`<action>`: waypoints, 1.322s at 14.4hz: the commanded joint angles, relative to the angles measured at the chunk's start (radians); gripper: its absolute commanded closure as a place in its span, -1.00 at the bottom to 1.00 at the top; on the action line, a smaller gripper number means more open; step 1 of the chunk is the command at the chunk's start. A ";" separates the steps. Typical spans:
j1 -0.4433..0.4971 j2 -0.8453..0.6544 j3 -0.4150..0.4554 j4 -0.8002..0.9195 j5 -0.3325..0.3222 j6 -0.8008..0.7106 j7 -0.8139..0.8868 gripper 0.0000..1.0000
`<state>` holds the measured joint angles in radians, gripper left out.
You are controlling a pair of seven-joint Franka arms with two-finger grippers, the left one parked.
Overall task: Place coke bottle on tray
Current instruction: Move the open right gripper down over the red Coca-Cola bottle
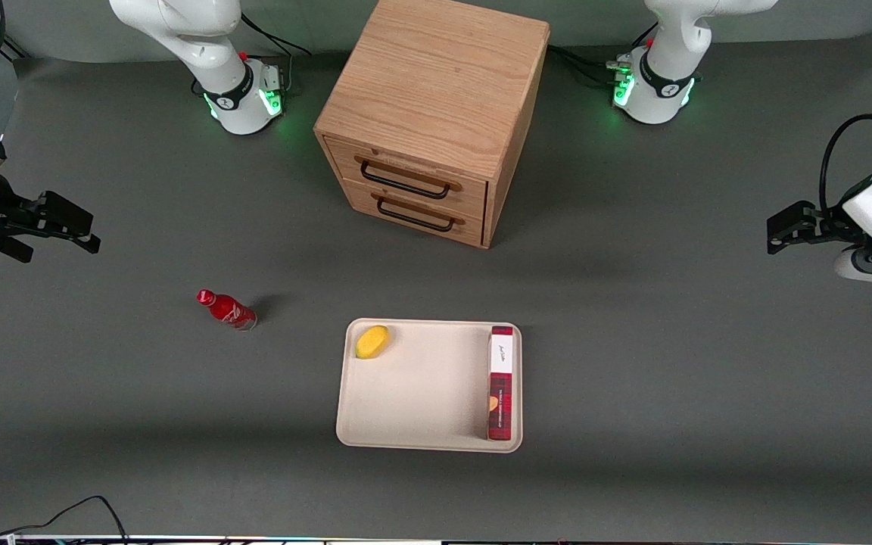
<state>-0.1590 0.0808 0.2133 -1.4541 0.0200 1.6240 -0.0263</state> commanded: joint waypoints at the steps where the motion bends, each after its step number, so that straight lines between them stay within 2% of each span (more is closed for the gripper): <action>1: 0.004 0.011 0.001 -0.005 -0.011 0.013 -0.008 -1.00; 5: 0.015 0.063 0.014 -0.029 0.000 0.054 0.003 -1.00; 7: 0.016 0.063 0.037 -0.099 -0.009 0.118 0.038 -1.00; 10: 0.012 -0.042 0.043 -0.392 -0.009 0.310 0.046 -1.00; 12: 0.010 -0.140 0.046 -0.629 -0.009 0.509 0.046 -1.00; 13: 0.009 -0.153 0.046 -0.694 -0.009 0.574 0.046 -1.00; 19: -0.016 -0.061 0.046 -0.761 -0.011 0.724 0.014 -1.00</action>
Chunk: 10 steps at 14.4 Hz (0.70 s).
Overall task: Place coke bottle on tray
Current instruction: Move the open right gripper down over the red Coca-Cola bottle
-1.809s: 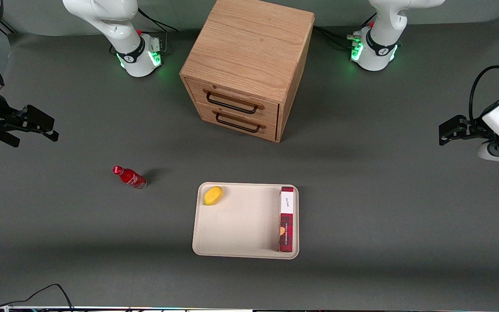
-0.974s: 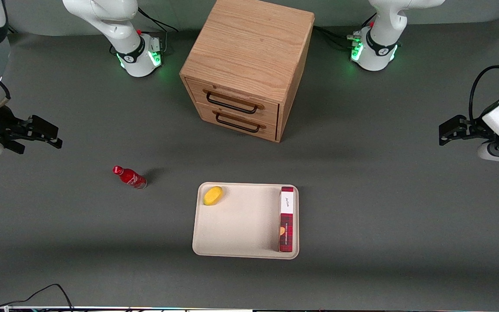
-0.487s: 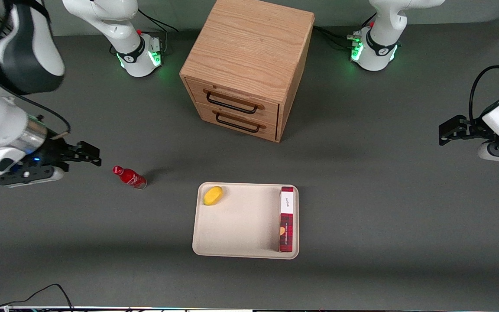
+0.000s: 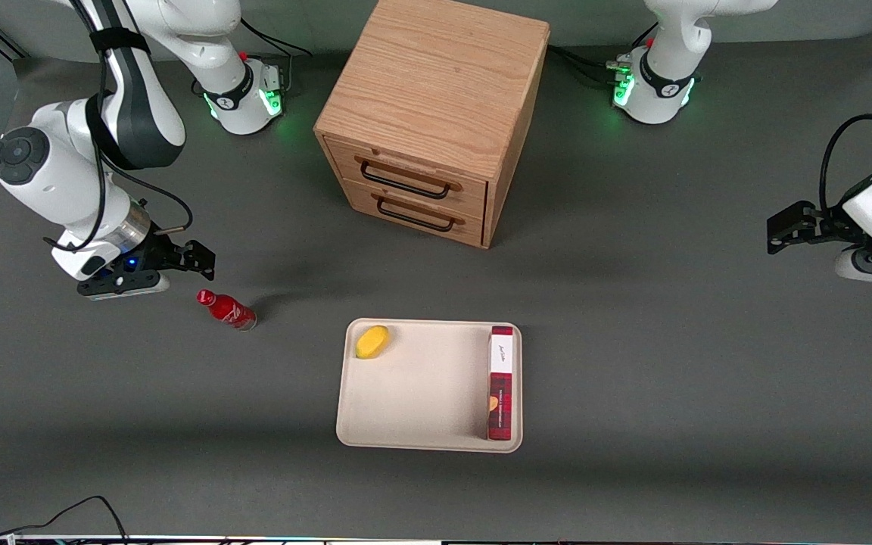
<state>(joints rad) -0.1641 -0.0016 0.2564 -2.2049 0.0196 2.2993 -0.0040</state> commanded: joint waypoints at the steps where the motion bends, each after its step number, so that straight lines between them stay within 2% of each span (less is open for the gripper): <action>1: -0.011 0.050 0.003 -0.007 -0.012 0.075 -0.010 -1.00; 3: -0.011 0.096 0.003 -0.004 -0.036 0.142 -0.004 -1.00; 6: -0.006 0.136 0.003 0.002 -0.040 0.198 0.004 -1.00; 10: -0.003 0.158 0.004 0.005 -0.043 0.223 0.004 -0.98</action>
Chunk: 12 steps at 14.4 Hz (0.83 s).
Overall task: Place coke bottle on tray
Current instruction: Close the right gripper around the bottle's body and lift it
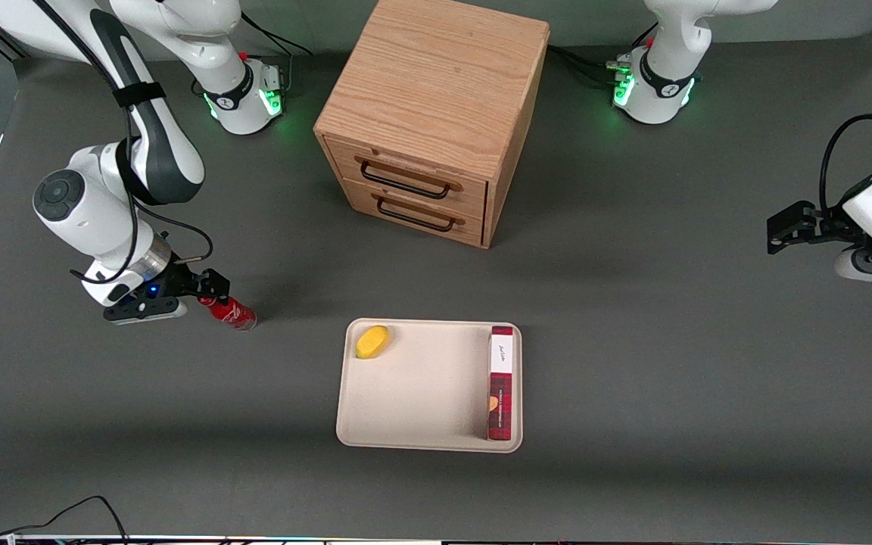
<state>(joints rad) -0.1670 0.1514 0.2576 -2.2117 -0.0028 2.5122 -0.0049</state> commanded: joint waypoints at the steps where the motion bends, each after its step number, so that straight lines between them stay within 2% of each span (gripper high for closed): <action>1: 0.000 0.005 0.003 0.010 -0.020 0.010 0.005 -0.90; 3: 0.000 0.005 0.003 0.006 -0.031 0.010 0.005 -0.67; 5: -0.002 0.000 0.003 -0.002 -0.034 0.010 0.005 -0.59; 6: -0.002 -0.003 0.003 -0.008 -0.034 0.010 0.005 -0.49; 12: 0.001 -0.015 0.005 -0.032 -0.034 0.010 0.006 0.48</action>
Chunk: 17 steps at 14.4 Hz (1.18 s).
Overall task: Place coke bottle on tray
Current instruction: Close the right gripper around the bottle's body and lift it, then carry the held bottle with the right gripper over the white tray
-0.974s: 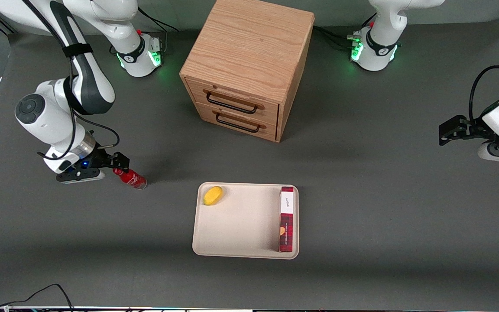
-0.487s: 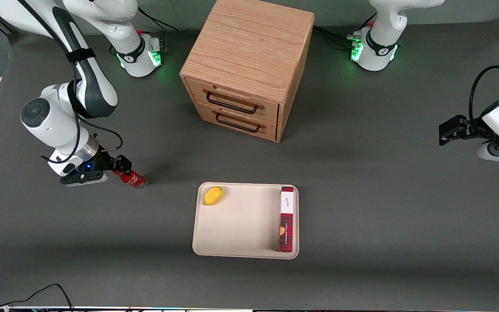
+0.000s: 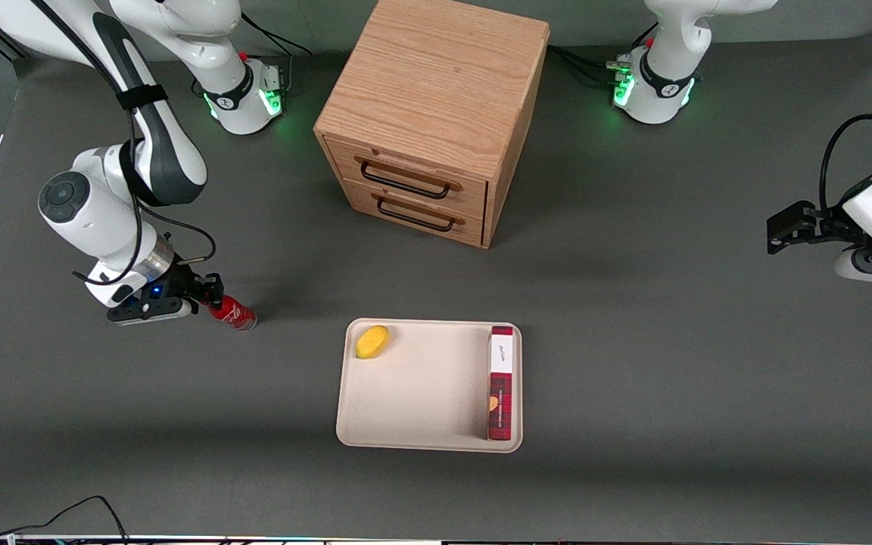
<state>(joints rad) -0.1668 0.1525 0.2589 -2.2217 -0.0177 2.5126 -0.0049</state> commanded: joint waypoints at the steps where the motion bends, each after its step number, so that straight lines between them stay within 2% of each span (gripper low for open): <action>1: 0.001 -0.020 0.003 -0.024 -0.019 0.009 0.005 0.76; 2: 0.001 -0.022 0.003 -0.024 -0.019 0.009 0.005 1.00; 7: 0.003 -0.060 0.008 -0.009 -0.021 -0.040 0.006 1.00; 11: -0.003 -0.076 0.011 0.198 -0.021 -0.340 -0.004 1.00; 15: -0.005 -0.070 0.010 0.507 -0.019 -0.708 0.002 1.00; 17: 0.000 -0.060 0.010 0.630 -0.018 -0.835 0.005 1.00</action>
<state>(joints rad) -0.1706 0.0662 0.2667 -1.7338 -0.0225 1.8016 -0.0049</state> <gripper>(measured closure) 0.696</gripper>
